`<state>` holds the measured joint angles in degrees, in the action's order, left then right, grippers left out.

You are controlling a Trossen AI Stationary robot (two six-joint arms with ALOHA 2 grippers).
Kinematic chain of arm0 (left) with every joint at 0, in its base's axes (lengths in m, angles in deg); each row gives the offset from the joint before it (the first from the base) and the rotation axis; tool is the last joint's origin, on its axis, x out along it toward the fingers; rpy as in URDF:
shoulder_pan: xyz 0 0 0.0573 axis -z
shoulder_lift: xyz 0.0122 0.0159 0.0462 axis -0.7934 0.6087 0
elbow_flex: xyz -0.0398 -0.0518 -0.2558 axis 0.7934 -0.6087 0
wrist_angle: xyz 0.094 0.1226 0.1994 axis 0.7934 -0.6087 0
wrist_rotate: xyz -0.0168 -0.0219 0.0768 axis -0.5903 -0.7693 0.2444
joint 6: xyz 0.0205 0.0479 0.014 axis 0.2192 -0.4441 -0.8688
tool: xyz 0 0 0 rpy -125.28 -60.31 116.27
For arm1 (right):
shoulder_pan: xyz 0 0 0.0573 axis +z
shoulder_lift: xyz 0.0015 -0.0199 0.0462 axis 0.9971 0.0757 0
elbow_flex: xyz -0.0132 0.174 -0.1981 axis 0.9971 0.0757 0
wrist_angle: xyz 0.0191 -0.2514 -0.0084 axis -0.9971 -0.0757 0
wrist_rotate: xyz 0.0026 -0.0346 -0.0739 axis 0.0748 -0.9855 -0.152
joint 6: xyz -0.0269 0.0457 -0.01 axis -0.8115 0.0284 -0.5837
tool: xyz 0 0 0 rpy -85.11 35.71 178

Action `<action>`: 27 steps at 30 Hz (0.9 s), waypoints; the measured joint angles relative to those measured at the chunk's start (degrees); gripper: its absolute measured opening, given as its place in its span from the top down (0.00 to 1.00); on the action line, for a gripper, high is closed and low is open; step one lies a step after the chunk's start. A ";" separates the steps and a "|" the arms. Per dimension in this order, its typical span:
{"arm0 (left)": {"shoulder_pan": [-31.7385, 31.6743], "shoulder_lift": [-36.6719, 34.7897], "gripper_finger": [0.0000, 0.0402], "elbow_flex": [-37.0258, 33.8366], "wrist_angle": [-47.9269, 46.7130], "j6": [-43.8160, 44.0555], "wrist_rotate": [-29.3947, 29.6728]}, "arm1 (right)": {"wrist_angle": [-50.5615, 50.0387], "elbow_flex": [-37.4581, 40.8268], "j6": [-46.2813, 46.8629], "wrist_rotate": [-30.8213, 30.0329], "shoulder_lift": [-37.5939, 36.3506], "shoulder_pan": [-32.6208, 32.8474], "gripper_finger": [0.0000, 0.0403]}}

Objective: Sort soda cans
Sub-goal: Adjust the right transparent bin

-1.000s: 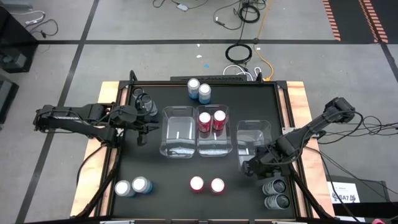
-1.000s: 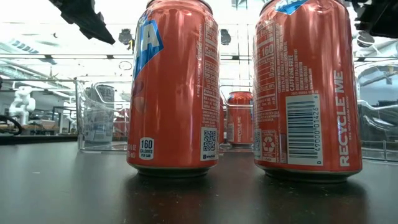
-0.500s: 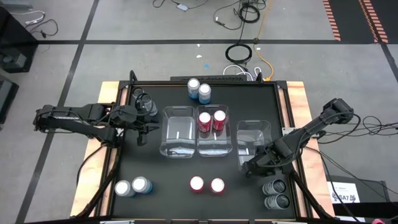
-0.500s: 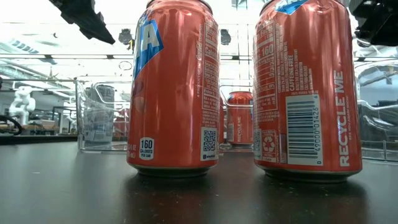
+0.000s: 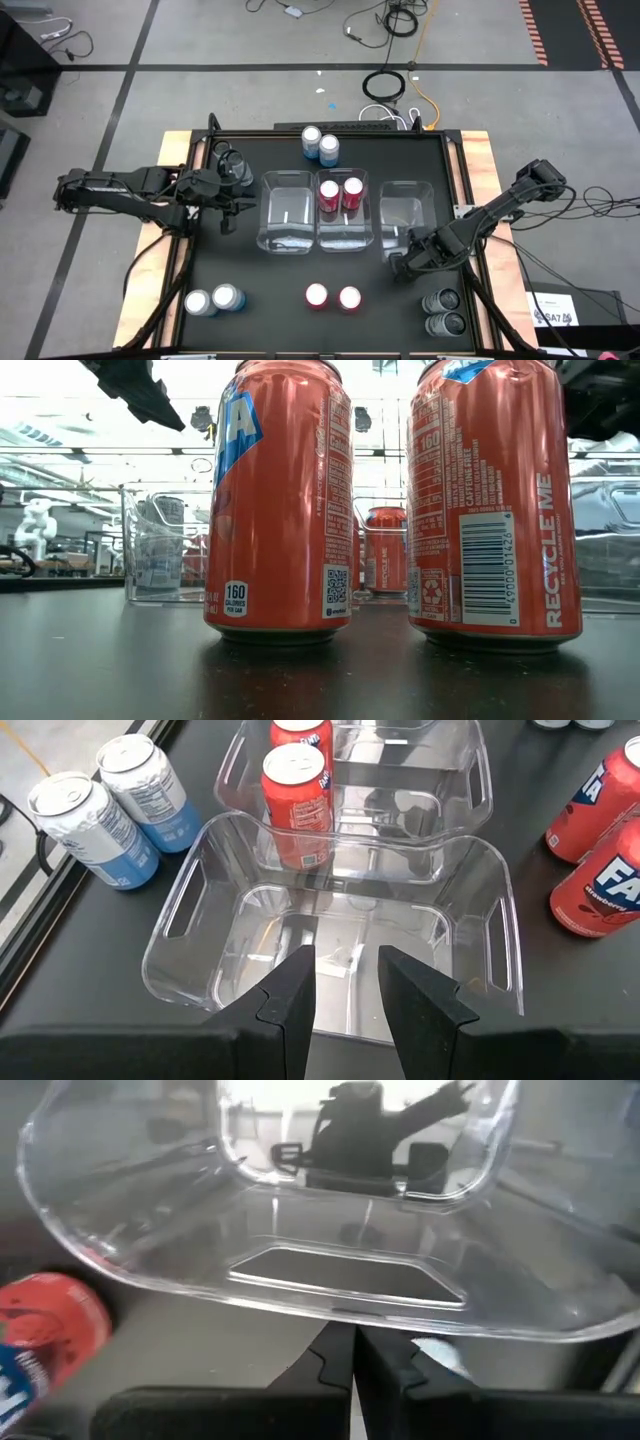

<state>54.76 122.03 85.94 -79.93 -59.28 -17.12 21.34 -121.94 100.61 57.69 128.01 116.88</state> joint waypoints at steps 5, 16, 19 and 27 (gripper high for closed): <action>0.00 0.00 0.69 0.00 0.01 0.11 0.00 | -2.94 0.02 -1.12 -2.79 0.00 -0.02 1.00; 0.00 0.00 0.69 -0.01 0.02 0.09 0.00 | -4.30 0.02 -4.19 -7.60 0.00 -1.61 1.00; 0.00 0.00 0.69 -0.01 0.04 0.11 0.00 | -5.02 0.02 -5.15 -7.56 -0.02 -2.10 1.00; 0.00 0.01 0.69 -0.01 0.04 0.15 0.00 | -5.37 0.02 -6.01 -8.49 -0.04 -2.78 1.00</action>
<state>54.76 122.04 85.94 -79.88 -59.13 -17.12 15.97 -121.91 94.60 49.20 127.96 114.10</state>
